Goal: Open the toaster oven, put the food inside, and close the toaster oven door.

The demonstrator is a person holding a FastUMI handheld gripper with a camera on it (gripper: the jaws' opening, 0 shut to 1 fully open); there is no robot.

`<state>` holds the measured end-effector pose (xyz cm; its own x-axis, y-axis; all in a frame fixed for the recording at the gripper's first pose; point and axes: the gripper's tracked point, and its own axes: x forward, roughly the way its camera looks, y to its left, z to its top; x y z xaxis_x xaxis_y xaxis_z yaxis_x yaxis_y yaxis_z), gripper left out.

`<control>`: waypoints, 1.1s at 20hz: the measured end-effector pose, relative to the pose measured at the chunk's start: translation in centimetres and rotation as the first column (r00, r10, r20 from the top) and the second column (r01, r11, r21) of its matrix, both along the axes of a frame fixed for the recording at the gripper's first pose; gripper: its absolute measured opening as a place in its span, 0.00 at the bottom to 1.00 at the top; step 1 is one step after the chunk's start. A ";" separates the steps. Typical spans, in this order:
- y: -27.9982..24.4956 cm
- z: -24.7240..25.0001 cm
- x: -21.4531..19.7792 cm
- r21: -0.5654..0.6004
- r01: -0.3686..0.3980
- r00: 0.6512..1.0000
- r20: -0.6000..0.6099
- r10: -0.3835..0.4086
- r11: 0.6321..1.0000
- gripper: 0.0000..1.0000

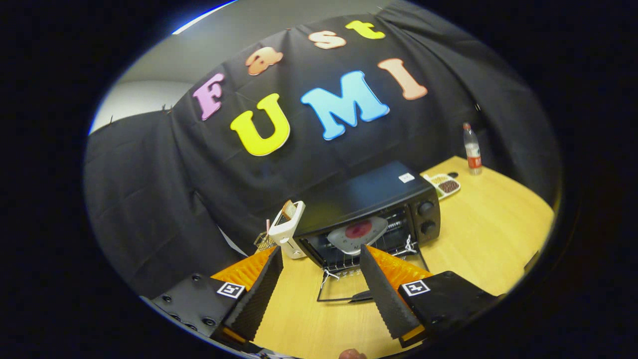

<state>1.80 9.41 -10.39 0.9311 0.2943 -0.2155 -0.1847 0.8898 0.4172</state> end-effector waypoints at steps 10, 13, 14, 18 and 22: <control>-3.8 6.7 -3.6 -0.227 0.165 0.956 0.275 -0.099 0.960 0.98; -4.7 6.7 -4.5 -0.275 0.167 0.957 0.278 -0.088 0.947 0.98; -4.9 6.6 -5.0 -0.291 0.168 0.956 0.280 -0.084 0.942 0.98; -5.0 3.9 -6.8 -0.330 0.144 0.972 0.222 -0.071 0.933 0.98; -4.5 -2.2 -7.6 -0.381 0.098 0.993 0.105 -0.062 0.919 0.98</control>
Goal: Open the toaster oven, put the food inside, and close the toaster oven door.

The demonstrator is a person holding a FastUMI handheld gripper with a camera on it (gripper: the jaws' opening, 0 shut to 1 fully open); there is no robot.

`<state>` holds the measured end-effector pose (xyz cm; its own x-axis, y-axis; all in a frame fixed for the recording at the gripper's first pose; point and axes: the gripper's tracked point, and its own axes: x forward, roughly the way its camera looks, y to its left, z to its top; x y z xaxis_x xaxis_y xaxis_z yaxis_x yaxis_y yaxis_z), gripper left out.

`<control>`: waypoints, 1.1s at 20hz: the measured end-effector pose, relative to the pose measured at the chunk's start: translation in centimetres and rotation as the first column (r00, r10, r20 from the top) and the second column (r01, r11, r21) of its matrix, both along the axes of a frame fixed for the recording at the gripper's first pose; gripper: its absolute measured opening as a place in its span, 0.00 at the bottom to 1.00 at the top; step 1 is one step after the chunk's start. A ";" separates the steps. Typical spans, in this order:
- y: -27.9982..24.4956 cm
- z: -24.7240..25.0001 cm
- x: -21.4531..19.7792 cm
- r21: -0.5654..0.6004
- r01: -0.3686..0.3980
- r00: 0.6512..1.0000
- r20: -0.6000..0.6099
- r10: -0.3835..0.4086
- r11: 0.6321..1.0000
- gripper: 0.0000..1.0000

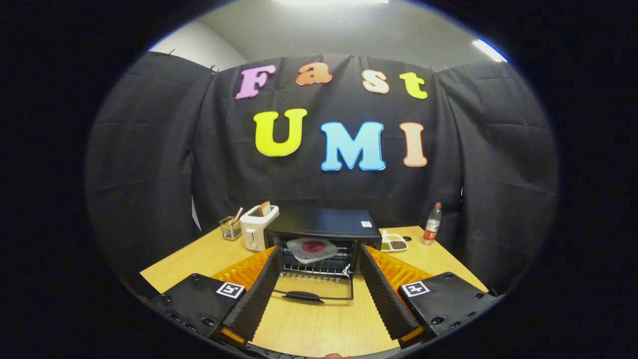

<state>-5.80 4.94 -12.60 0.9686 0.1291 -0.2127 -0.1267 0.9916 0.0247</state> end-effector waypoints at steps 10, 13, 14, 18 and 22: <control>2.9 -15.8 3.0 -0.036 -0.014 0.933 -0.361 0.000 0.999 0.99; 4.2 -18.4 5.1 -0.070 -0.058 0.912 -0.409 0.024 0.996 0.99; 4.8 -19.3 5.7 -0.077 -0.078 0.903 -0.429 0.038 0.994 0.99; 6.3 -22.7 6.9 -0.092 -0.118 0.859 -0.509 0.055 0.989 0.99; 5.7 -25.1 8.4 -0.135 -0.075 0.827 -0.562 -0.013 0.988 0.99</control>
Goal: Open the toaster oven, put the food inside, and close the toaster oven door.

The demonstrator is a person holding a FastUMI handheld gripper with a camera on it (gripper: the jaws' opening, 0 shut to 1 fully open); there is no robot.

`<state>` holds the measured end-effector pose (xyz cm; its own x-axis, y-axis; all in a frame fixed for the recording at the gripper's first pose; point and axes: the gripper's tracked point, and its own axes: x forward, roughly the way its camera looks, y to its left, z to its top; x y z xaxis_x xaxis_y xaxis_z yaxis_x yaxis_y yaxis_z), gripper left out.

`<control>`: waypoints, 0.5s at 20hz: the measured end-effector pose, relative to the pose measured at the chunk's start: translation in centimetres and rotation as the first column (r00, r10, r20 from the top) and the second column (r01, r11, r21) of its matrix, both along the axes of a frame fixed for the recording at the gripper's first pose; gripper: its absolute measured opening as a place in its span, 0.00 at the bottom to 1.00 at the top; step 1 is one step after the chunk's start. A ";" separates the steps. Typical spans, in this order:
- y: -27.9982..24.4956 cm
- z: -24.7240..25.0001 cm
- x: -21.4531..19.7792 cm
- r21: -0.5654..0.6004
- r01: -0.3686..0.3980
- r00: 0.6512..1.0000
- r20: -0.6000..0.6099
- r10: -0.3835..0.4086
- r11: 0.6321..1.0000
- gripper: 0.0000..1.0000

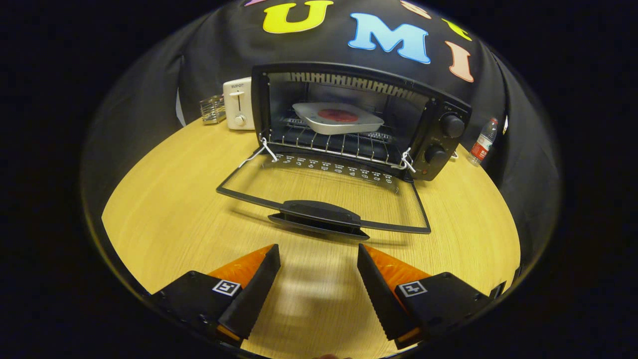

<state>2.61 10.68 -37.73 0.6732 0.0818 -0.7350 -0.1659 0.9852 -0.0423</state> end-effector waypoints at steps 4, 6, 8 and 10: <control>0.2 -0.4 1.1 0.071 0.052 0.998 -0.040 -0.049 0.996 0.98; 0.5 -0.9 1.0 0.089 0.078 0.996 -0.050 -0.074 0.993 0.96; 0.6 -1.0 1.1 0.083 0.082 0.995 -0.059 -0.077 0.993 0.96; 0.6 -0.9 1.0 0.086 0.080 0.994 -0.077 -0.073 0.993 0.97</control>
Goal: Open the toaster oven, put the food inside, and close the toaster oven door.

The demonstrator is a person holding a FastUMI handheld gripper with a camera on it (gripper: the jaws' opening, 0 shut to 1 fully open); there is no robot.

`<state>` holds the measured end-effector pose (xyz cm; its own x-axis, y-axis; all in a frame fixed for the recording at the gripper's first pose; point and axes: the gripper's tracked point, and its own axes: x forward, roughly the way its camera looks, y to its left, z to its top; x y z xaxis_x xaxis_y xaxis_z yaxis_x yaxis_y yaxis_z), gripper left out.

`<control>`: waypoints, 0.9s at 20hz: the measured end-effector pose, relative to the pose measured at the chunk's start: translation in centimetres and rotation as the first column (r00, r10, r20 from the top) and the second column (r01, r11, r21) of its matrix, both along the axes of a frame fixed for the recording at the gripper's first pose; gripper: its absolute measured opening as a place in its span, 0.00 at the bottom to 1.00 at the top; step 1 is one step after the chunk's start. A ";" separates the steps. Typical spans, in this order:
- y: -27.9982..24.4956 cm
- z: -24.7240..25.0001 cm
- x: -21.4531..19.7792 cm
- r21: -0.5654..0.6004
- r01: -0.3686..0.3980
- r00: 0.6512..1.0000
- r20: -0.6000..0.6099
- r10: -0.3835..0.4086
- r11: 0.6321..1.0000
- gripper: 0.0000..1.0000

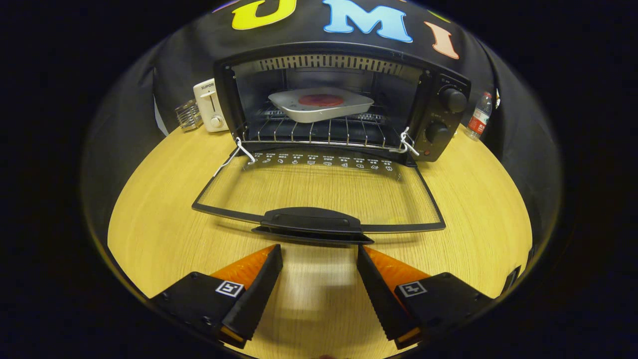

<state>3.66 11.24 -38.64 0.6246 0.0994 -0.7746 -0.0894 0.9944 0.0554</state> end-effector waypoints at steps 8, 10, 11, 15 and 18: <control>-0.2 7.4 -0.1 0.017 -0.018 0.990 0.142 0.016 1.000 0.97; 0.2 11.8 2.0 0.022 -0.048 0.968 0.249 0.041 0.999 0.97; -0.5 13.8 4.0 -0.001 -0.041 0.955 0.292 0.039 0.999 0.97; -2.9 20.7 9.1 0.011 0.019 0.899 0.438 -0.022 1.000 0.99; -4.2 25.9 9.4 0.054 0.044 0.844 0.532 -0.066 0.998 0.99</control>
